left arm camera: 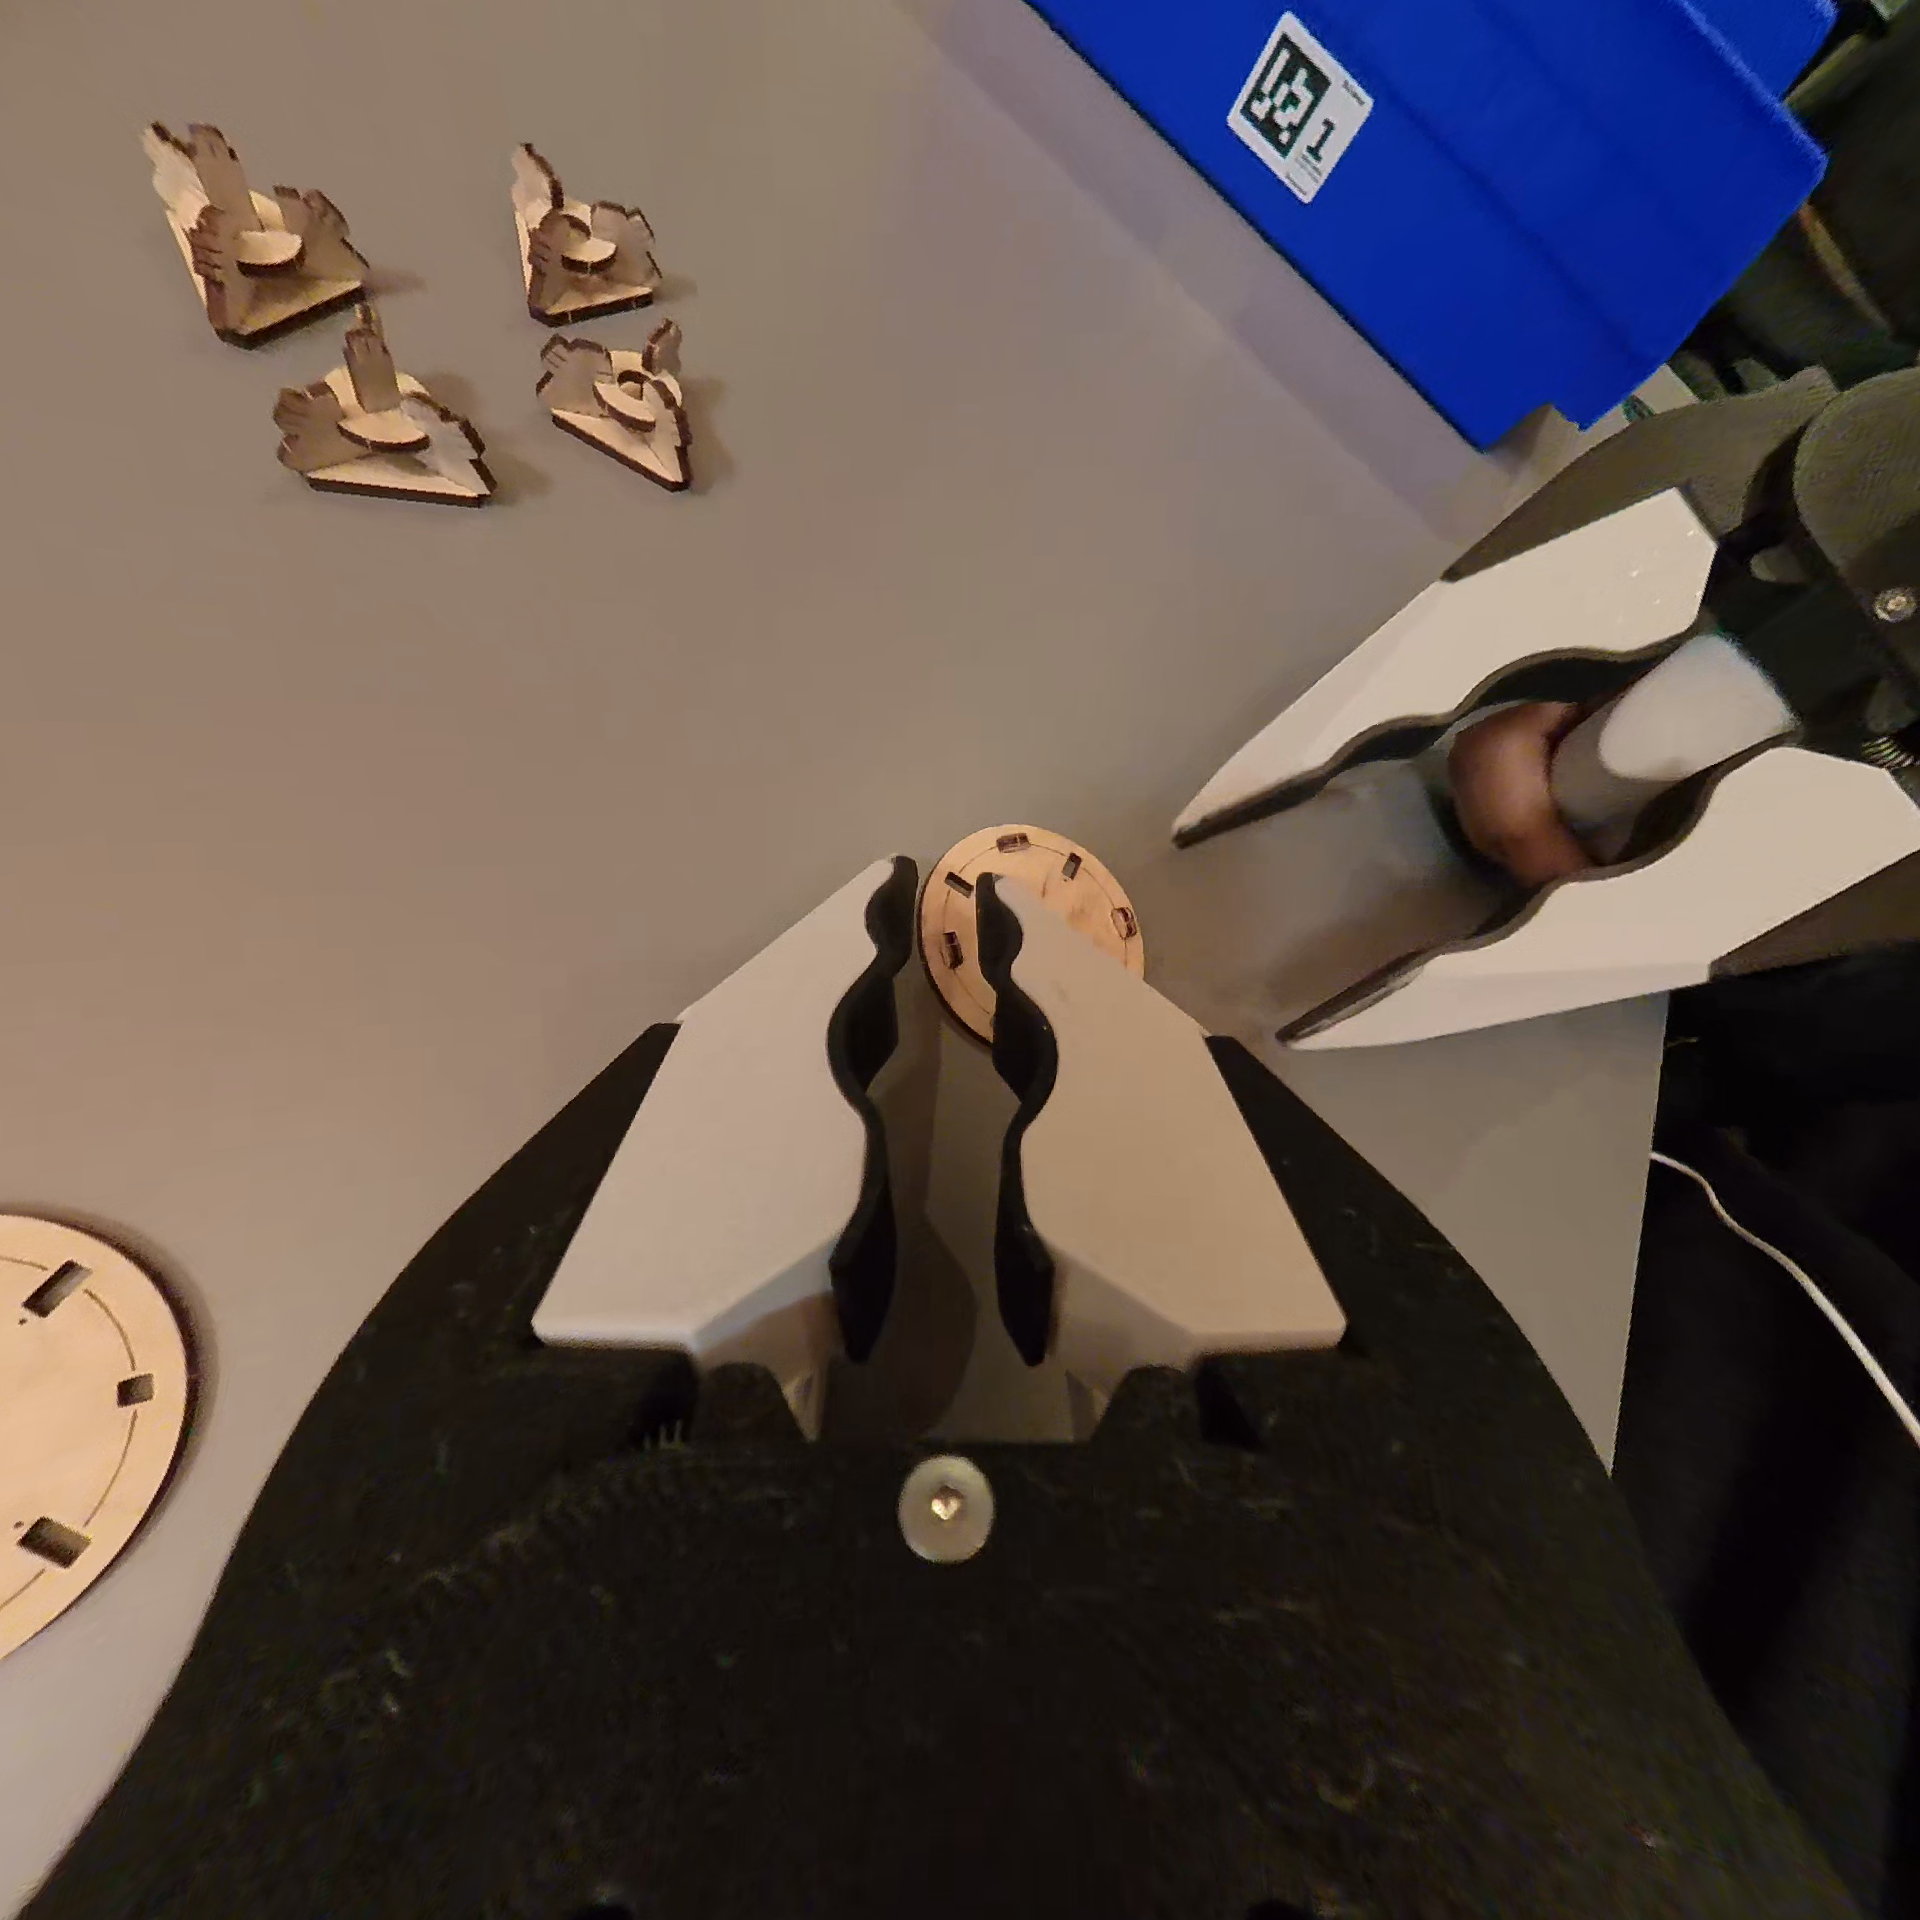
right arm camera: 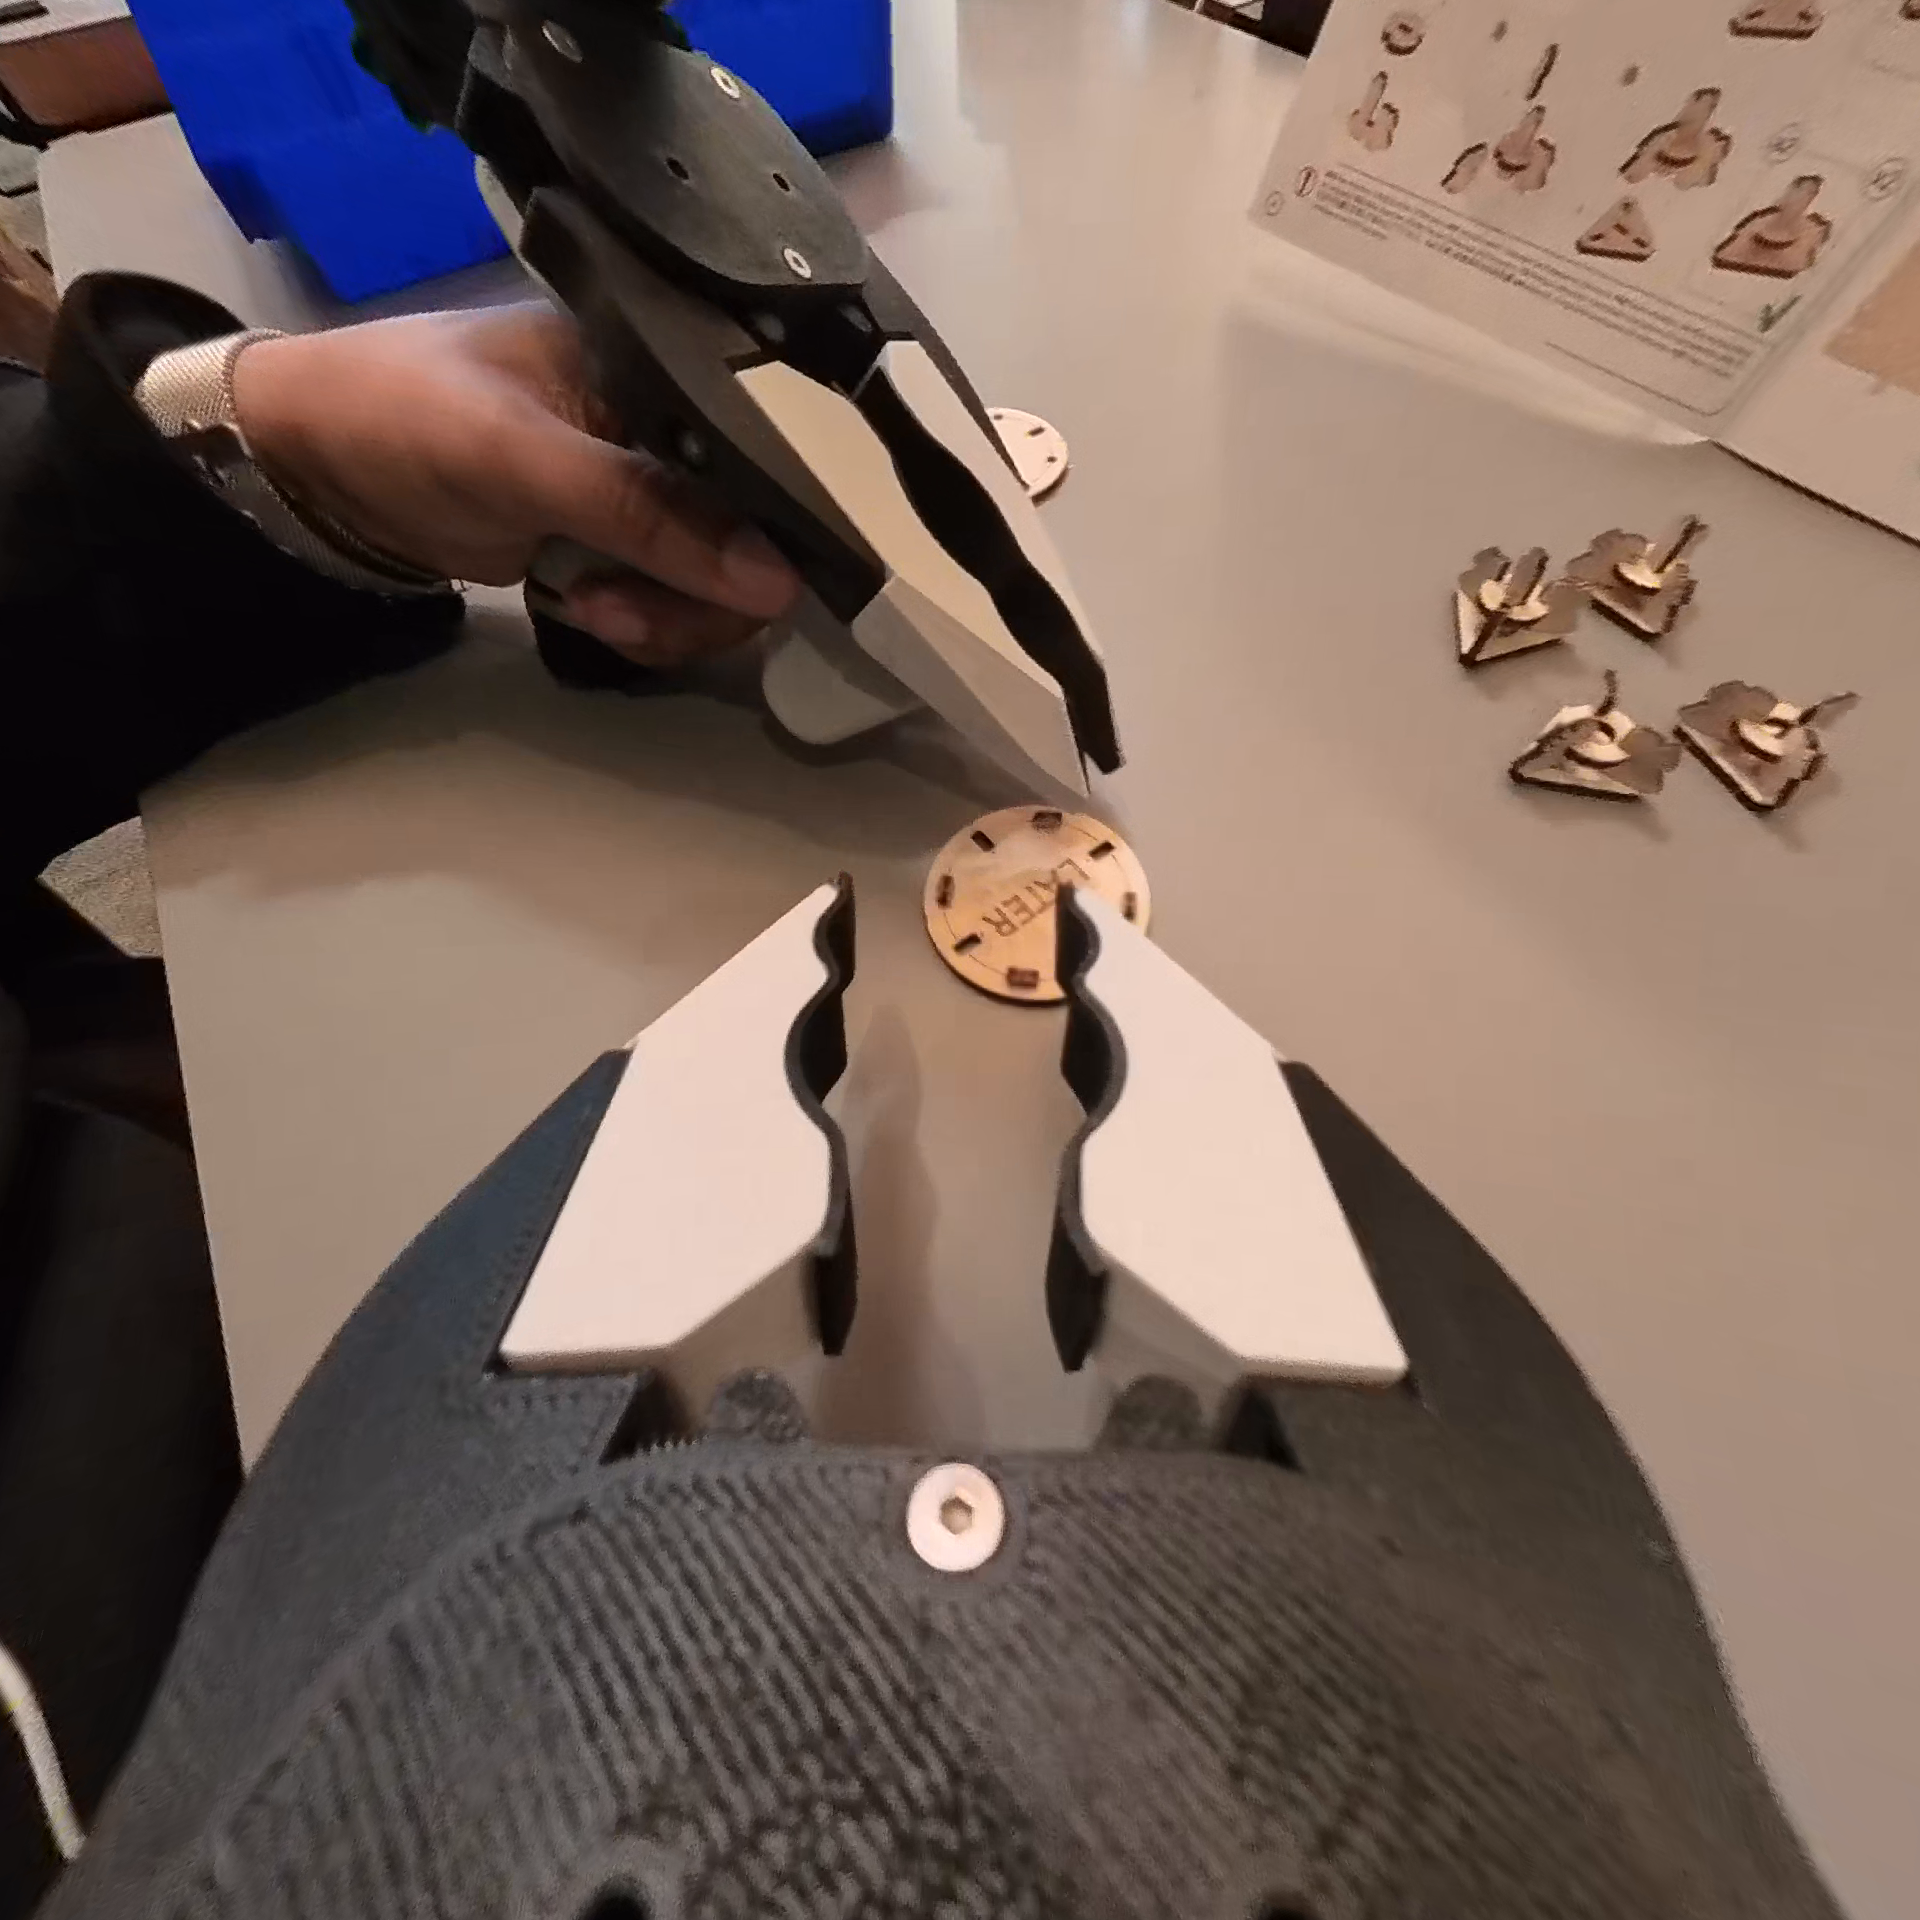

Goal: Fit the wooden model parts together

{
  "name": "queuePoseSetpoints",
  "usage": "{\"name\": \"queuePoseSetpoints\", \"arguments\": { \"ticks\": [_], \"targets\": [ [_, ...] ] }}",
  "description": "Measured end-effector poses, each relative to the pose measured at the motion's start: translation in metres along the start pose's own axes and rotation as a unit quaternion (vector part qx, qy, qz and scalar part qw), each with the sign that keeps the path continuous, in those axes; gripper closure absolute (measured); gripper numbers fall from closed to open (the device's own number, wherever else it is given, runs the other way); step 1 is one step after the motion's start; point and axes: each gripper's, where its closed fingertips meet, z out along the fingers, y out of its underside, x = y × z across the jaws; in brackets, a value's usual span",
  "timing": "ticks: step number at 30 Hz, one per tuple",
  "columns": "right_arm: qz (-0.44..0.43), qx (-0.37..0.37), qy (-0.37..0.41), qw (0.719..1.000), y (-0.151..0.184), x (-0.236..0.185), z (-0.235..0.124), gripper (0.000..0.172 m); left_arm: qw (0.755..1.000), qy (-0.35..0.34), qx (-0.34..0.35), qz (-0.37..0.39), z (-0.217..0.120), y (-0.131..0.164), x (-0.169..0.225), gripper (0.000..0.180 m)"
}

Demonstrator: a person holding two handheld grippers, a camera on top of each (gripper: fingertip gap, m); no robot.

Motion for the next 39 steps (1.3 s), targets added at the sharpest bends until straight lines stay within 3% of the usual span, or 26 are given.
{"name": "queuePoseSetpoints", "arguments": {
  "ticks": [6, 12, 16, 24, 39],
  "targets": [
    [-0.008, -0.052, 0.008, 0.999, 0.013, 0.0, 0.012, 0.143, 1.0, 0.02, -0.004, -0.003, -0.002, 0.004, 0.006, 0.167],
    [-0.025, -0.058, -0.008, 0.998, 0.011, -0.011, 0.02, 0.141, 1.0, 0.011, -0.018, -0.007, 0.0, 0.008, 0.004, 0.167],
    [-0.035, -0.095, 0.022, 0.995, 0.018, -0.006, 0.03, 0.141, 0.999, -0.001, -0.032, -0.015, 0.002, 0.013, 0.001, 0.169],
    [-0.058, -0.097, 0.042, 0.993, 0.016, -0.006, 0.037, 0.151, 0.999, -0.032, -0.039, 0.002, 0.002, 0.015, -0.003, 0.172],
    [-0.072, -0.098, 0.064, 0.99, 0.015, -0.003, 0.038, 0.166, 0.999, -0.025, -0.039, -0.006, 0.002, 0.016, -0.002, 0.172]
  ]
}}
